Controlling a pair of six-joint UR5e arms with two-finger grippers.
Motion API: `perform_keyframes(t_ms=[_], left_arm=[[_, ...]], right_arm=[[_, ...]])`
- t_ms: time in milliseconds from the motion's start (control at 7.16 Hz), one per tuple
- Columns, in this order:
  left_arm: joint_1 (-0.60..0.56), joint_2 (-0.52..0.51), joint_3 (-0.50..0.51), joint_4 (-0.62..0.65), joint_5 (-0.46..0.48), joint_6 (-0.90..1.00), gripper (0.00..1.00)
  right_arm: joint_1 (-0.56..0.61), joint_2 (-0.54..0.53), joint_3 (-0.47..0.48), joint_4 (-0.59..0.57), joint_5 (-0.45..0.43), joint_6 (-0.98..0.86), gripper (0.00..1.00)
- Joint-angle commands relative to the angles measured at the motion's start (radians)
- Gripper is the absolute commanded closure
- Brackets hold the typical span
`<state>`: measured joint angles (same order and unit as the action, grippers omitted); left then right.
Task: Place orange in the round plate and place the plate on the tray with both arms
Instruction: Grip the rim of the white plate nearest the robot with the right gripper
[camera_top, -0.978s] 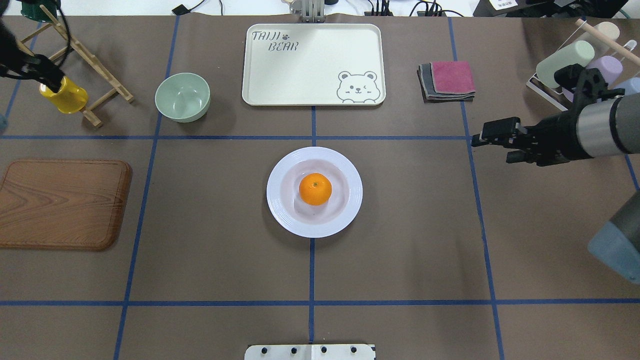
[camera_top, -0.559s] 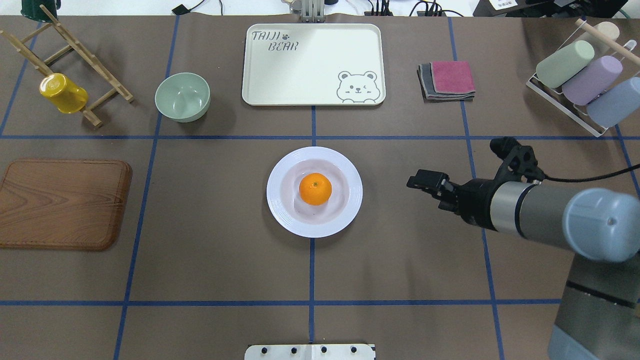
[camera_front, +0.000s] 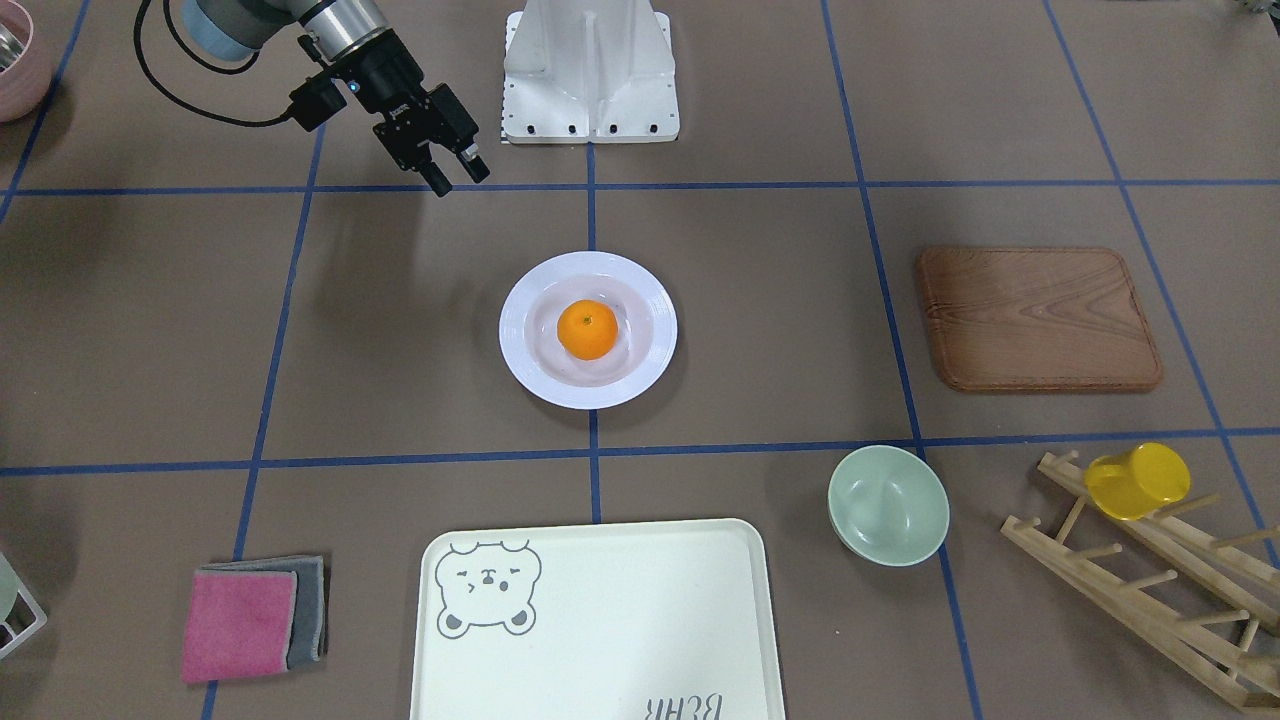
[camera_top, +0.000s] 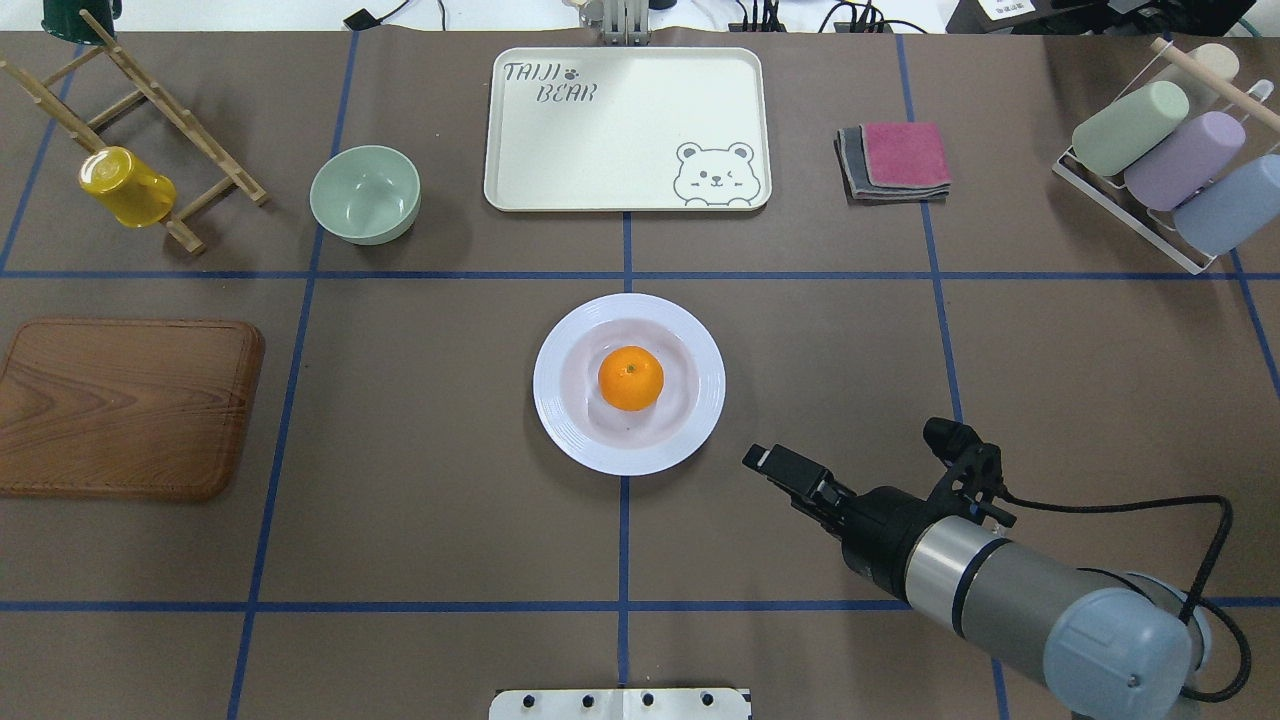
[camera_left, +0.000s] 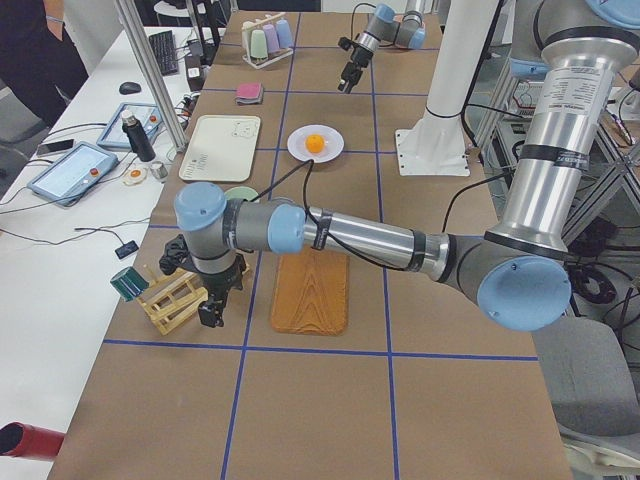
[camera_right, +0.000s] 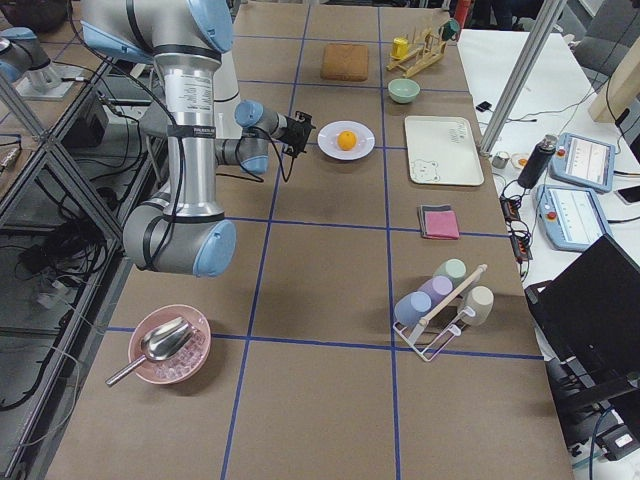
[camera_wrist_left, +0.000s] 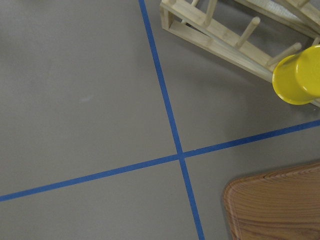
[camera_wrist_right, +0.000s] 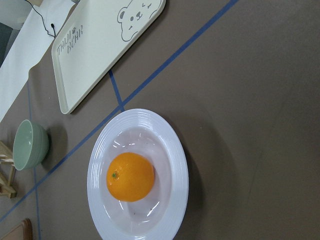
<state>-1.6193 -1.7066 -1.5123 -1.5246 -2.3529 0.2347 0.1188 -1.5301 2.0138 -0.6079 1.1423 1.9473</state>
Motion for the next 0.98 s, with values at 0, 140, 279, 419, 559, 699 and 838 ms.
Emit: perform_keyframes(t_ms=[0, 140, 279, 419, 559, 699, 838], left_arm=[[-0.008, 0.053, 0.004, -0.023, -0.011, 0.005, 0.01], [-0.008, 0.067, 0.004, -0.023, -0.015, 0.003, 0.01], [-0.010, 0.083, 0.004, -0.023, -0.017, -0.003, 0.01], [-0.010, 0.103, 0.001, -0.029, -0.017, -0.002, 0.01], [-0.010, 0.119, 0.004, -0.076, -0.017, -0.006, 0.01], [-0.010, 0.119, 0.004, -0.078, -0.017, -0.006, 0.01], [-0.010, 0.120, 0.004, -0.080, -0.017, -0.006, 0.01]], right_arm=[[-0.086, 0.046, -0.142, 0.163, -0.137, 0.074, 0.12], [-0.091, 0.088, -0.176, 0.158, -0.148, 0.112, 0.14], [-0.085, 0.093, -0.196, 0.158, -0.150, 0.155, 0.17], [-0.070, 0.102, -0.214, 0.157, -0.151, 0.177, 0.21], [-0.030, 0.146, -0.252, 0.151, -0.147, 0.177, 0.22], [0.008, 0.200, -0.318, 0.145, -0.135, 0.176, 0.22], [0.037, 0.246, -0.332, 0.058, -0.116, 0.176, 0.23]])
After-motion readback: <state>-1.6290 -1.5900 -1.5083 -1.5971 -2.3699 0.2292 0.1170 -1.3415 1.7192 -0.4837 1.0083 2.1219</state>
